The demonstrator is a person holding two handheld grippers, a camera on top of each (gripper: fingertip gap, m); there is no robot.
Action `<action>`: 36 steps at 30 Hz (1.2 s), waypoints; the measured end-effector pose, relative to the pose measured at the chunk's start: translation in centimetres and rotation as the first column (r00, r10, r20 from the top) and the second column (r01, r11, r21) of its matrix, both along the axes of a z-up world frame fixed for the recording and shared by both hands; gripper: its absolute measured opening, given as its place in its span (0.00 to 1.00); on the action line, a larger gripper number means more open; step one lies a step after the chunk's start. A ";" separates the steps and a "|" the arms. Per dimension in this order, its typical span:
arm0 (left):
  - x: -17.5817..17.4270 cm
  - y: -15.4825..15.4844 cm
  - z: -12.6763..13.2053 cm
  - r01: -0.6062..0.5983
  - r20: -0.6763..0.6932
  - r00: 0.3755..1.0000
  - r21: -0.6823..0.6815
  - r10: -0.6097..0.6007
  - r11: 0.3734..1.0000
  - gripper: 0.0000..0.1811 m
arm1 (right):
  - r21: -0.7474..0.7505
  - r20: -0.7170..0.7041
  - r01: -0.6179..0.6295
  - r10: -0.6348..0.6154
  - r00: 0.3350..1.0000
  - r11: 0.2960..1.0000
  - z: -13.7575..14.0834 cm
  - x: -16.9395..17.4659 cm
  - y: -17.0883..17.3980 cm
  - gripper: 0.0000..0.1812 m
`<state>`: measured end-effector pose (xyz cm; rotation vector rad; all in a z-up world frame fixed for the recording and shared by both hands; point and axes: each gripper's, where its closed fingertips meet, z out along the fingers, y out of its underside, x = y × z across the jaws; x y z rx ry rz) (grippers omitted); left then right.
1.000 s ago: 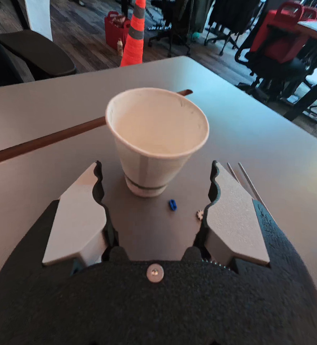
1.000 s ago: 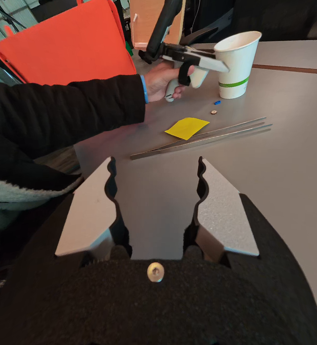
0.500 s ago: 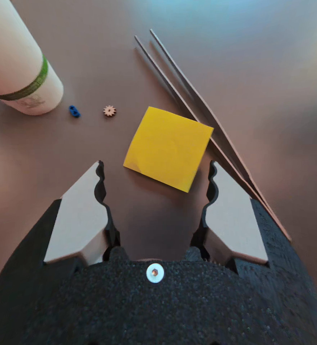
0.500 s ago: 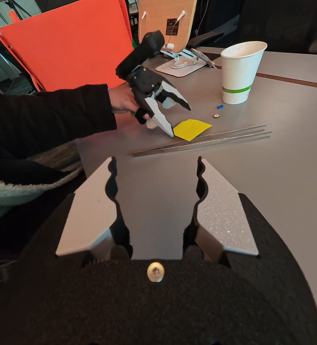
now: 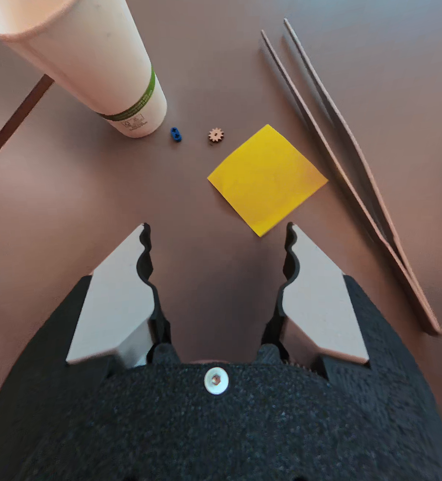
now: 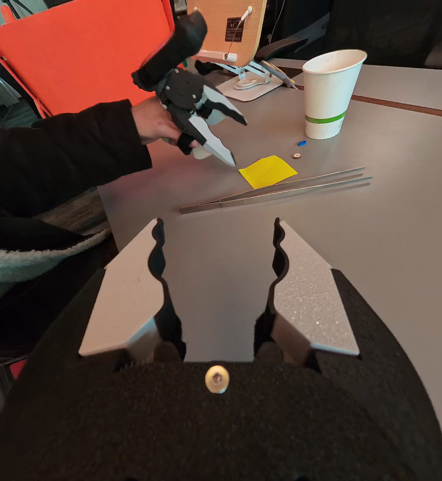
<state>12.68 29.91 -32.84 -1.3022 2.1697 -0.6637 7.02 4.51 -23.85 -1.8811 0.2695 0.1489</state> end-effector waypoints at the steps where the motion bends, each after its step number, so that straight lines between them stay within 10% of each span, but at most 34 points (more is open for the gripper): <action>1: -0.8 -0.3 0.4 -0.011 -0.004 1.000 -0.035 0.010 0.999 0.55 | -0.004 0.004 0.000 0.000 1.000 1.000 -0.1 0.0 0.0 0.46; 7: -6.2 -6.0 4.0 -0.119 -0.023 0.992 -0.514 0.126 0.850 0.48 | -0.051 0.025 0.014 -0.012 1.000 0.999 -1.0 0.4 0.1 0.46; 15: -7.3 -12.7 -0.3 -0.124 -0.169 0.983 -0.340 0.069 0.932 0.45 | -0.084 0.046 0.033 -0.029 0.999 0.996 -1.5 0.7 -0.3 0.46; 22: -3.1 -11.2 -2.7 -0.235 -0.259 0.951 -0.246 0.170 0.940 0.39 | -0.095 0.115 0.037 -0.026 0.993 0.995 -1.4 0.9 -0.3 0.45; 30: -1.4 -12.2 -3.1 -0.189 -0.344 0.930 -0.146 0.129 0.971 0.10 | -0.092 0.122 0.031 -0.019 0.992 0.995 -1.3 0.8 -0.4 0.43; 36: -1.9 -16.3 -1.2 -0.226 -0.376 0.927 -0.514 0.019 0.828 0.07 | -0.050 0.154 0.047 -0.039 0.987 0.998 -1.0 1.2 -0.2 0.45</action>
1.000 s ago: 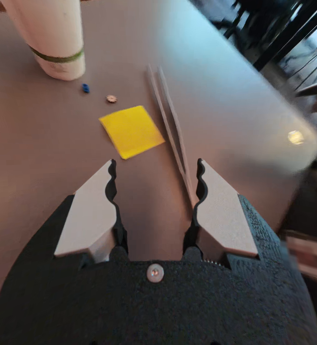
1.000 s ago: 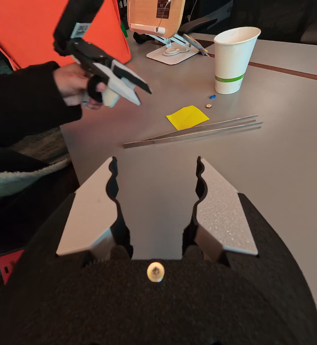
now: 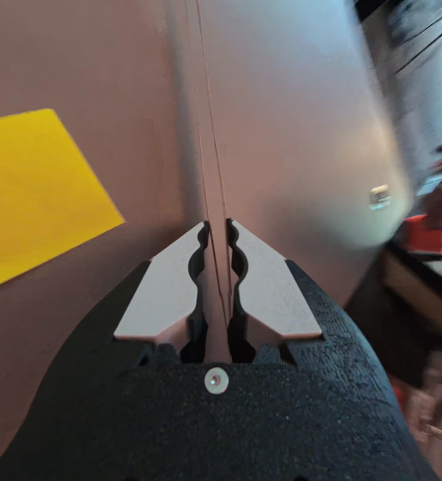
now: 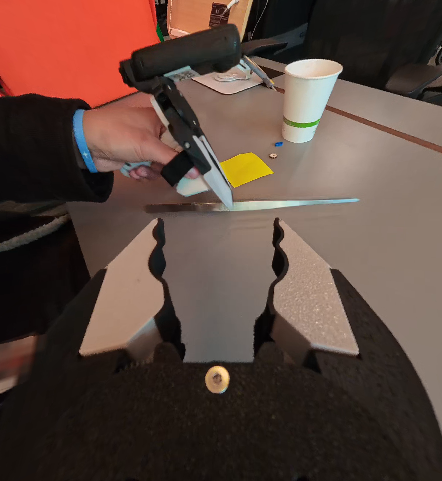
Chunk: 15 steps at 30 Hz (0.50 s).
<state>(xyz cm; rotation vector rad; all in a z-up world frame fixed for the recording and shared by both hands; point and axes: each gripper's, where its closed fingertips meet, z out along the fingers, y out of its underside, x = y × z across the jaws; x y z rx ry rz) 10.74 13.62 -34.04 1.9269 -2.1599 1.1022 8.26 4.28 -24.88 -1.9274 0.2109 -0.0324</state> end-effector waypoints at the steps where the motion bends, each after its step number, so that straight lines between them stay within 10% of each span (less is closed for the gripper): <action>1: 0.1 -1.1 1.0 -0.018 0.011 1.000 -0.142 0.020 0.990 0.07 | 0.004 -0.020 0.004 -0.004 1.000 1.000 0.1 -0.3 0.2 0.46; 10: -0.4 -7.3 10.1 0.090 0.170 0.984 -0.737 0.055 0.670 0.07 | 0.077 -0.449 0.193 -0.138 0.883 0.978 -0.7 0.1 0.8 0.47; 15: -1.2 -9.5 15.7 0.219 0.296 0.951 -0.853 0.092 0.473 0.07 | 0.320 -0.615 0.157 0.079 0.784 0.935 3.5 -0.3 2.0 0.29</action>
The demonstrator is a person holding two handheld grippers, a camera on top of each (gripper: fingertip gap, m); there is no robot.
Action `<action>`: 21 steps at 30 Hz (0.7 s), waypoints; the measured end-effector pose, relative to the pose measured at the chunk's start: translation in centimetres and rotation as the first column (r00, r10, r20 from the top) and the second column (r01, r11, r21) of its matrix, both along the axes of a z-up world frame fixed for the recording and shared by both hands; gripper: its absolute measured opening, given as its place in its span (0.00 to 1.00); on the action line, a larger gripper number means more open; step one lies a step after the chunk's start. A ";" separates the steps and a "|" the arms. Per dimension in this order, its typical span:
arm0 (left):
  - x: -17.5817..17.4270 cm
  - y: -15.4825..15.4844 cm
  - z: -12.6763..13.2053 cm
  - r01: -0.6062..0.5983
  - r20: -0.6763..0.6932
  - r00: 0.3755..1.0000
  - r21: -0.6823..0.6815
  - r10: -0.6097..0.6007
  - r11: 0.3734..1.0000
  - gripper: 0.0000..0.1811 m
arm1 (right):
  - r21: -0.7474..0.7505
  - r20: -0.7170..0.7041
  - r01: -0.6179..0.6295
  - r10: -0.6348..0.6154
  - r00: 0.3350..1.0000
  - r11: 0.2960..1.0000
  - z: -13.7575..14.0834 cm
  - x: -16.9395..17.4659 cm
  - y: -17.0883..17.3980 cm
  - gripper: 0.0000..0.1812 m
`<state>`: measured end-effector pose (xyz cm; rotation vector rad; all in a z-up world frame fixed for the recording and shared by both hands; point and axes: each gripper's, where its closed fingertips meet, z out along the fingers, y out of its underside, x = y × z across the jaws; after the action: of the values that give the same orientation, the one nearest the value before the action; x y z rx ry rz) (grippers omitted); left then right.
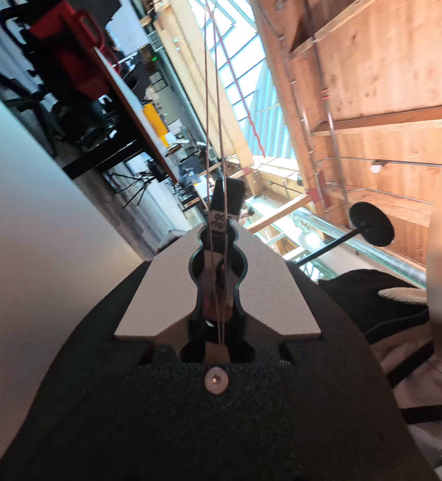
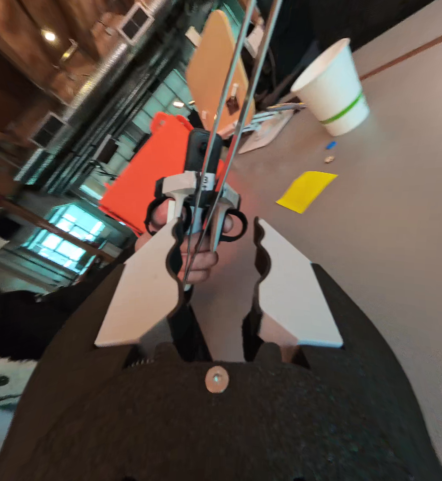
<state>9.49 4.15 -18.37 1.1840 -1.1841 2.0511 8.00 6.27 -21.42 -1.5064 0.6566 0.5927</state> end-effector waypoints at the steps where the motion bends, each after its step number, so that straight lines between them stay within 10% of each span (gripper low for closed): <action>1: -0.1 -0.3 0.6 0.003 0.014 1.000 -0.017 -0.003 1.000 0.07 | 0.036 0.005 -0.037 0.036 0.999 0.999 0.7 -0.6 0.2 0.20; 7: -1.7 -0.4 1.4 0.060 0.149 0.986 0.098 -0.074 0.993 0.09 | -0.100 0.100 -0.202 0.212 0.972 0.974 1.1 -2.4 -0.7 0.06; 9: -2.0 0.0 1.4 0.063 0.186 0.978 0.182 -0.097 0.981 0.25 | -0.215 0.149 -0.326 0.361 0.921 0.921 0.5 -4.0 -1.3 0.06; 14: -3.5 0.4 2.5 0.092 0.283 0.943 0.289 -0.177 0.953 0.08 | -0.328 0.155 -0.424 0.491 0.857 0.844 0.4 -4.9 -2.7 0.06; 21: -4.4 -0.6 3.4 0.128 0.327 0.920 0.270 -0.216 0.954 0.23 | -0.412 0.130 -0.543 0.637 0.760 0.732 -0.4 -7.3 -4.2 0.05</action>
<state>5.07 3.55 -14.96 0.7891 -1.6898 2.0801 0.75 2.07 -21.80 -2.1204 0.0374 0.7656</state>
